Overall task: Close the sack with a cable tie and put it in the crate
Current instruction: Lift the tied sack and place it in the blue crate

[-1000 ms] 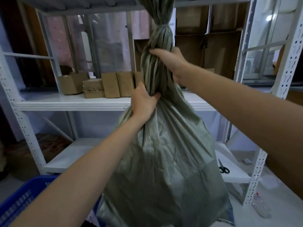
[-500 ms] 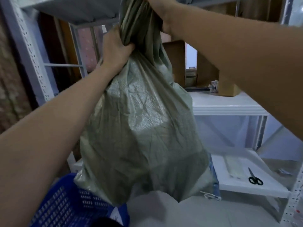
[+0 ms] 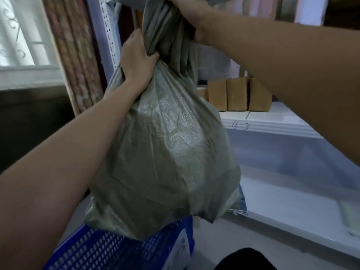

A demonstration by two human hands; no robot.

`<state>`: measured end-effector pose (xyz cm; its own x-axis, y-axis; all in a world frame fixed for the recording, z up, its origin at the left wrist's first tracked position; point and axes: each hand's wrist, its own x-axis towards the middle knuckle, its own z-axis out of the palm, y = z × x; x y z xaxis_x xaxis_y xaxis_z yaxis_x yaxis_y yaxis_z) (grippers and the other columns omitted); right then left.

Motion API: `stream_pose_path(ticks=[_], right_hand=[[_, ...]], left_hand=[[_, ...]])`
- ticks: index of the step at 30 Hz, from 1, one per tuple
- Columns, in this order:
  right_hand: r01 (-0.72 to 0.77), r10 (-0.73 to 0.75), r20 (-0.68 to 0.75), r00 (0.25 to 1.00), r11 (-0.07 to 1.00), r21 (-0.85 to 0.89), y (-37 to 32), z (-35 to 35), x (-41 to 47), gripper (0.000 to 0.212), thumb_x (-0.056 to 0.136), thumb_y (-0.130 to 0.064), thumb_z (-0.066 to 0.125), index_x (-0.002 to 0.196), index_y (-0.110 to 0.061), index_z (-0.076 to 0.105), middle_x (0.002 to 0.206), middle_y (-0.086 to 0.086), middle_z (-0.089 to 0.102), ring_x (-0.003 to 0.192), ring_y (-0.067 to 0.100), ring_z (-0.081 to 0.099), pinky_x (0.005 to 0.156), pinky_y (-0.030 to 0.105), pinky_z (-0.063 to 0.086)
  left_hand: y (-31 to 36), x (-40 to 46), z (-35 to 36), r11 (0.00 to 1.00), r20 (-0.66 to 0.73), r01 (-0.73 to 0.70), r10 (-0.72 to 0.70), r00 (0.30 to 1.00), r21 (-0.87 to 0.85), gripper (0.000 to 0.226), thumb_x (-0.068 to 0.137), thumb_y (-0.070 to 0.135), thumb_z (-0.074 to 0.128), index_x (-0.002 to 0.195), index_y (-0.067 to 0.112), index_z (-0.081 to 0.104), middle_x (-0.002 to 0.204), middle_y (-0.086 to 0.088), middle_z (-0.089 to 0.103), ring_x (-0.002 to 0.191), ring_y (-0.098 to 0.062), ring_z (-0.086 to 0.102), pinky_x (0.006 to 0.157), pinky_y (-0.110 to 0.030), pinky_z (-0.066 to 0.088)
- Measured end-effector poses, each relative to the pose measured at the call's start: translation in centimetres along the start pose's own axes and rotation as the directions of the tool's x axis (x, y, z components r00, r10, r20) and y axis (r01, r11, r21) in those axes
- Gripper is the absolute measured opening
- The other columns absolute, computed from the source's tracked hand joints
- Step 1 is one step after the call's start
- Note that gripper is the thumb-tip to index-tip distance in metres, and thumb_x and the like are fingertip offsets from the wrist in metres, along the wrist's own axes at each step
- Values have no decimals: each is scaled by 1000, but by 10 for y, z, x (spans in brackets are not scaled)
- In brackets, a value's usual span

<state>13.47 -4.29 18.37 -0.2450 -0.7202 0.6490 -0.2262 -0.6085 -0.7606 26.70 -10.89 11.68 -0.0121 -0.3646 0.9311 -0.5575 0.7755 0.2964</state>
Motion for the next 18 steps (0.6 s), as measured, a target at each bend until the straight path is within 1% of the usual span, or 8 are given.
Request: stream_pose_path(ticks=[2,4,6,8,9,12,14,18], right_hand=[[-59,57,34,998,998,39,14,20,0,52,78,-34,74,115,-2,58,106,12,71,91,22,71,69,31,61],[-109,106,98,990,994,30,29,40,1,34,84,-34,70,102,-8,60,98,8,69,91,20,69,78,32,60],[-156,149,168,975,987,33,41,53,-1,17,90,-30,64,89,-16,56,92,3,67,86,15,66,75,27,59],[-162,151,187,971,986,46,55,70,-1,22,88,-32,67,97,-13,60,98,5,70,86,14,68,67,24,58],[-168,158,200,967,985,37,63,82,-1,34,85,-34,69,107,-9,62,103,6,71,89,15,69,67,23,58],[-203,192,224,956,979,28,83,109,-5,58,77,-40,73,123,-6,61,112,10,71,98,21,70,83,33,59],[-211,195,241,951,976,45,92,121,-10,55,78,-37,74,122,-6,62,112,11,71,100,23,70,89,39,57],[-228,205,306,930,973,43,103,141,-16,47,84,-30,71,123,-6,59,117,11,68,102,22,68,89,34,57]], left_hand=[[-22,-12,-4,998,-20,27,-26,999,59,40,73,22,59,106,0,55,106,-15,64,98,-27,59,68,-23,33],[-40,-25,-10,993,-47,61,-56,997,100,37,72,20,59,102,0,55,103,-16,64,96,-28,58,68,-24,31],[-55,-36,-17,987,-66,87,-79,995,136,35,72,20,60,100,0,55,103,-15,64,95,-29,58,68,-26,31],[-71,-48,-24,978,-86,115,-101,991,175,35,71,19,61,100,-1,55,103,-16,64,95,-32,58,73,-31,36],[-79,-54,-28,973,-98,131,-114,989,189,35,71,18,62,100,-1,55,103,-17,64,95,-33,58,76,-34,38],[-97,-73,-36,959,-131,189,-164,978,212,36,72,15,64,103,0,56,106,-16,65,97,-32,60,78,-35,42],[-108,-86,-40,951,-144,215,-187,972,221,38,72,14,66,105,0,56,108,-15,65,98,-32,60,80,-35,43],[-133,-104,-47,944,-179,241,-203,963,226,33,69,12,63,100,0,57,106,-16,65,92,-35,61,79,-39,45]])
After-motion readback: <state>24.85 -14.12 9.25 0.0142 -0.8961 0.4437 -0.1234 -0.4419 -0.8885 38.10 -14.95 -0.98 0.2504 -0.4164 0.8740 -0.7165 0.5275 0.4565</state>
